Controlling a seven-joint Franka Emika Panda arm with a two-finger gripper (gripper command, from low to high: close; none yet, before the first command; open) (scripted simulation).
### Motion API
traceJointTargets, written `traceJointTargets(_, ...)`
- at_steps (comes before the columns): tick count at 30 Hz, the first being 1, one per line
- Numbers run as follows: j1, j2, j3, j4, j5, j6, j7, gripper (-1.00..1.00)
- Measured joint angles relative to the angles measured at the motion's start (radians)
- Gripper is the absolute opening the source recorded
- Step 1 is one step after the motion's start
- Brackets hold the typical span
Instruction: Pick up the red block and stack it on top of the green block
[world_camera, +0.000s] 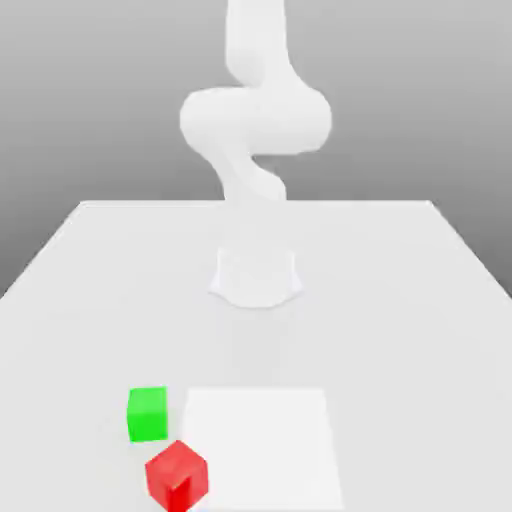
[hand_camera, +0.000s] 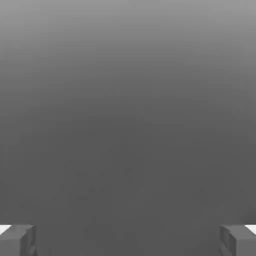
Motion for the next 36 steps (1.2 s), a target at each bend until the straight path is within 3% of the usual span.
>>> traceJointTargets(16, -0.156, 0.587, 0.042, -0.082, -0.075, 0.210, 0.354, 0.00)
traceJointTargets(25, -0.196, 0.908, 0.027, -0.128, -0.021, 0.331, 0.482, 0.00)
traceJointTargets(30, -0.190, 1.088, 0.015, -0.109, -0.023, 0.469, 0.499, 0.00)
traceJointTargets(31, -0.188, 1.108, 0.014, -0.106, -0.025, 0.486, 0.501, -1.00)
traceJointTargets(36, -0.189, 1.108, 0.014, -0.106, -0.026, 0.488, 0.502, -1.00)
